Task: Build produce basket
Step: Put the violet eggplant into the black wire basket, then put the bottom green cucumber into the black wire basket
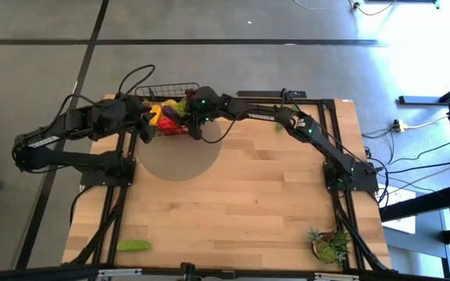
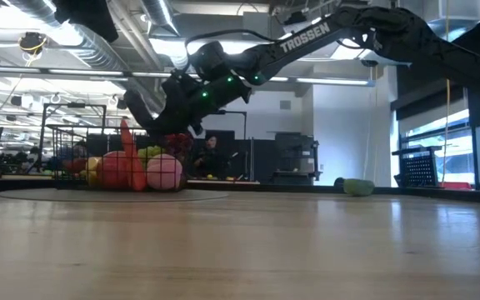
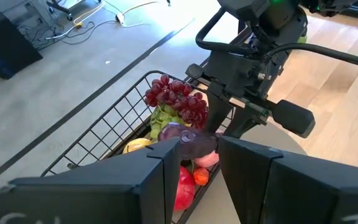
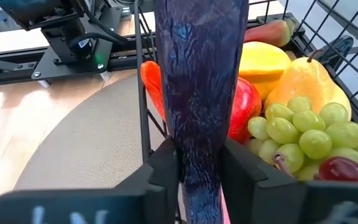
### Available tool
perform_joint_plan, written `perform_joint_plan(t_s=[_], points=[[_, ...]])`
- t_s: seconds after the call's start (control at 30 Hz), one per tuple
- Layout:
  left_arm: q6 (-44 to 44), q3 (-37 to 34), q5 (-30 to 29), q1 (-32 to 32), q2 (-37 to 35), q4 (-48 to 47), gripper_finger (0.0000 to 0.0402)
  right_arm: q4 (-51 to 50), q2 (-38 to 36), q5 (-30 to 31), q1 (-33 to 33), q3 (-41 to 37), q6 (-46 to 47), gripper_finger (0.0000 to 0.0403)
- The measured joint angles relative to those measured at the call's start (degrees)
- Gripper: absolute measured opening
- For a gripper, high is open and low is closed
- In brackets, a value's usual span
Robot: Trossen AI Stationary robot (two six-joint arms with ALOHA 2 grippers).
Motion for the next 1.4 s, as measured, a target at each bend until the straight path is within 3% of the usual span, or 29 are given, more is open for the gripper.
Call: perform_joint_plan(t_s=[0.2, 0.6, 0.8, 0.9, 0.97, 1.4], points=[[0.0, 0.0, 0.0, 0.0, 0.0, 0.0, 0.01, -0.04, 0.0, 0.13, -0.02, 0.0, 0.17, 0.0127], [0.0, 0.0, 0.0, -0.02, 0.0, -0.02, 0.01, -0.02, -0.02, 4.32, 0.04, 0.0, 1.59, 0.0132], [-1.36, 0.0, 0.1, -0.01, -0.02, -0.34, 0.01, -2.22, 0.01, 0.11, 0.0, 4.04, 1.71, 0.0133], [-2.37, 0.0, 1.05, 0.0, -0.06, -1.71, 0.01, -8.82, -0.02, -2.33, 0.12, 9.04, 0.1, 0.0133], [-2.4, 0.0, 4.32, 0.0, -0.42, -3.59, 0.01, -13.74, -0.03, -3.27, 0.29, 12.63, -2.89, 0.0133], [-5.88, -0.02, 35.8, -0.02, -1.03, -22.26, 0.01, -31.44, -12.94, -2.93, 4.78, 10.71, -11.83, 0.0133]])
